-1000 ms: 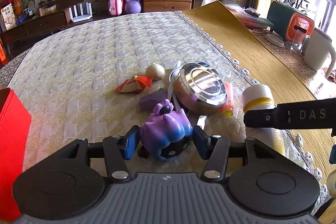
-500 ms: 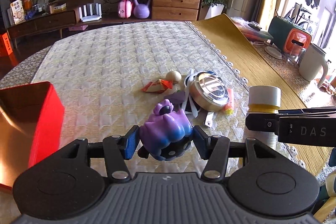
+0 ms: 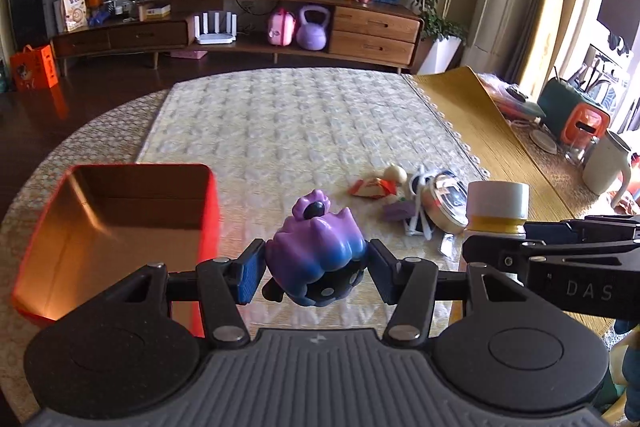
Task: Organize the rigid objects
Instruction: 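Carry the plush toy with the left tool while the right tool carries the bottle to the red tin box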
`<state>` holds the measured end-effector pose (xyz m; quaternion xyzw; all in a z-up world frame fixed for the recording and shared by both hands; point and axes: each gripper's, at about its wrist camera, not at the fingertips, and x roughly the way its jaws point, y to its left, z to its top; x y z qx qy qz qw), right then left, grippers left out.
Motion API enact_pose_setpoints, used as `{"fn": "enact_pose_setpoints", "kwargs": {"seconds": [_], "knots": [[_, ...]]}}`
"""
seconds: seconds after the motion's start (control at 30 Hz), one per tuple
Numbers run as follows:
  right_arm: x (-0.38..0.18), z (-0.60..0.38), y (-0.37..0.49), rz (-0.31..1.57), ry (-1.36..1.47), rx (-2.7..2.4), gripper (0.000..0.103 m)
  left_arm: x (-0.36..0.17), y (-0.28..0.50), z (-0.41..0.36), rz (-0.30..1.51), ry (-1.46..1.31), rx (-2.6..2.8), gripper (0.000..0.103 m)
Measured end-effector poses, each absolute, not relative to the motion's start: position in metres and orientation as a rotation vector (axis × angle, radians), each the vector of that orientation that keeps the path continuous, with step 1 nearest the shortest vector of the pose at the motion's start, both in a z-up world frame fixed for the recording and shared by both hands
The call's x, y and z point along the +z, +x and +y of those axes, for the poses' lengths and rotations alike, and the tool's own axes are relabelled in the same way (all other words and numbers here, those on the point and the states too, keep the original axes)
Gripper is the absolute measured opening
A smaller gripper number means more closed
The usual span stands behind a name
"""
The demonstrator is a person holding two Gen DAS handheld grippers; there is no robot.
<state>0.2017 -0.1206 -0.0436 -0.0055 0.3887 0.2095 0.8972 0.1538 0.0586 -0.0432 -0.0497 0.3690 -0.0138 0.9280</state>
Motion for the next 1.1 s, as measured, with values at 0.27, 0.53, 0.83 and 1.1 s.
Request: {"fn": "enact_pose_setpoints", "kwargs": {"seconds": [0.27,0.53,0.83,1.1], "knots": [[-0.028,-0.073,0.207,0.788,-0.058,0.531,0.045,-0.023,0.144,0.108,0.727,-0.099,0.051,0.055],[-0.015,-0.021,0.221,0.778,-0.075,0.620,0.045,-0.018,0.146,0.158,0.727,-0.082,0.128,0.055],[-0.022,0.037,0.223,0.791,-0.141,0.725,0.045,-0.039,0.166,0.210,0.788,-0.103,0.199,0.055],[-0.044,0.075,0.234,0.873,-0.210,0.784,0.045,-0.058,0.194,0.235,0.840,-0.117,0.198,0.055]]}}
